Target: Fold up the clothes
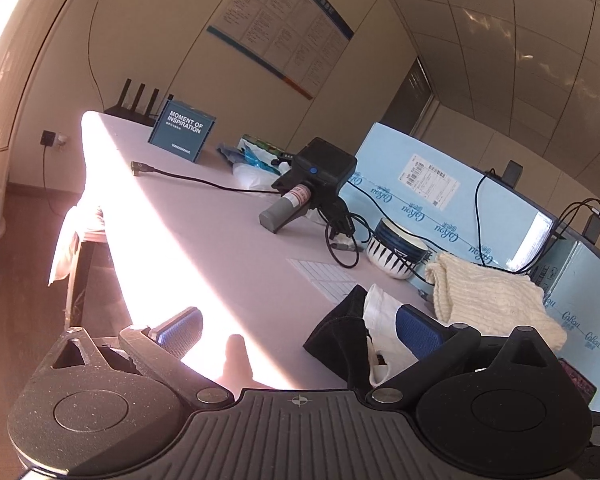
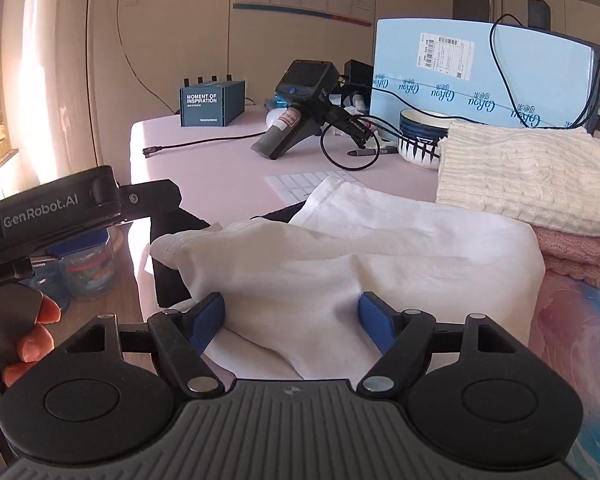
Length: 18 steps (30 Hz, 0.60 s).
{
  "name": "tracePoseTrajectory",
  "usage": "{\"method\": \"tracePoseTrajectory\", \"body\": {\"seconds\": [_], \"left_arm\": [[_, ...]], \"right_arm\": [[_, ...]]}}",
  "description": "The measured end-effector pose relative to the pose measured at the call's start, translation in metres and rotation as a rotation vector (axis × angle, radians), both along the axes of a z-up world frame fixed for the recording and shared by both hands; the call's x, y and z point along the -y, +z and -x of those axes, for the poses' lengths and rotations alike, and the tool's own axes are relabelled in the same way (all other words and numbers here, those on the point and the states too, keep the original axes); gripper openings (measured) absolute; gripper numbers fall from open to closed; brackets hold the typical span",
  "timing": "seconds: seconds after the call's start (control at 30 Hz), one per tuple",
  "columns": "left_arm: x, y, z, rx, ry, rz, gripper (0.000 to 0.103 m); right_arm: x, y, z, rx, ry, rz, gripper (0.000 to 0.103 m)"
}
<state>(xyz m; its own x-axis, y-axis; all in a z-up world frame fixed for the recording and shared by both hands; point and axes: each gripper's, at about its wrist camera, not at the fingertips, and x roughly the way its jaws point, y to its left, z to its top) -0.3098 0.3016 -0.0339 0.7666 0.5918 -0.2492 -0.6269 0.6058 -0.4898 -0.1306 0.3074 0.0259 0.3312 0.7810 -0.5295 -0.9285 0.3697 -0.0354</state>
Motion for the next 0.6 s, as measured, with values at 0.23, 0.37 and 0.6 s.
{"method": "tracePoseTrajectory", "body": {"seconds": [0.23, 0.37, 0.6], "left_arm": [[-0.008, -0.007, -0.013, 0.082, -0.139, 0.086, 0.088], [-0.01, -0.015, -0.017, 0.097, -0.188, 0.134, 0.068], [0.018, -0.011, -0.056, -0.132, -0.227, -0.065, 0.012]], "right_arm": [[0.0, 0.0, -0.024, -0.067, -0.074, -0.022, 0.033], [0.014, 0.006, -0.05, -0.213, -0.134, -0.097, 0.012], [0.051, 0.039, -0.056, -0.205, -0.204, -0.289, 0.012]]}}
